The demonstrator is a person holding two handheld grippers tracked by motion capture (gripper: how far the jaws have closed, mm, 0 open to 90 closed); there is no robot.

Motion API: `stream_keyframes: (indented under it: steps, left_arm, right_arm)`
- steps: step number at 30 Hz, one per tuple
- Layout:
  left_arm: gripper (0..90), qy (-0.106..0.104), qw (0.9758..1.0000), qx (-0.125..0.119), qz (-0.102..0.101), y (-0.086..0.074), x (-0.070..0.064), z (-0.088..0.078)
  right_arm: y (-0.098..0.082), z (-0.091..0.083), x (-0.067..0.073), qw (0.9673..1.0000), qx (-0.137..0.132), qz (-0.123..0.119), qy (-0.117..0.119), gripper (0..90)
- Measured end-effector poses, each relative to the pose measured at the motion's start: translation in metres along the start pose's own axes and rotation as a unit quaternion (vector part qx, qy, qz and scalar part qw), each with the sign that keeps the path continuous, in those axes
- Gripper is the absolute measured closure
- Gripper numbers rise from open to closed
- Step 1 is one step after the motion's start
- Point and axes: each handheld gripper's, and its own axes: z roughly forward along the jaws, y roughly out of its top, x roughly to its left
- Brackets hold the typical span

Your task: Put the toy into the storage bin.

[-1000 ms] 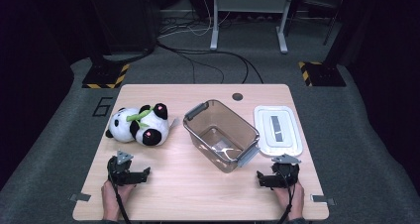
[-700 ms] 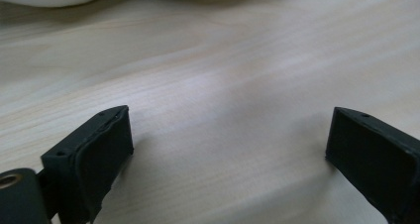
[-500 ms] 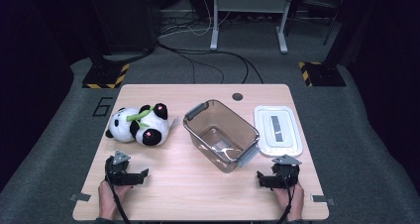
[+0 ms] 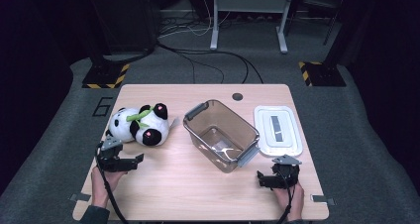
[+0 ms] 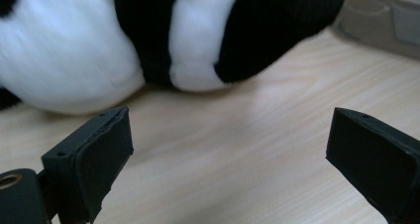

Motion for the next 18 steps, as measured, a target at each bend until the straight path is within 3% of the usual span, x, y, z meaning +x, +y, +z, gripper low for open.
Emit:
stream_keyframes:
  steps: [4,18]
  left_arm:
    - [4.2,0.004,0.9999,-0.007,0.01,0.023,0.006,0.0]
    - [1.7,0.015,0.9998,-0.012,0.008,0.071,0.023,0.014]
  right_arm:
    - [0.0,0.0,0.0,1.0,0.0,-0.001,0.0,0.0]
    - [0.0,0.0,0.0,1.0,0.0,-0.002,0.002,0.1]
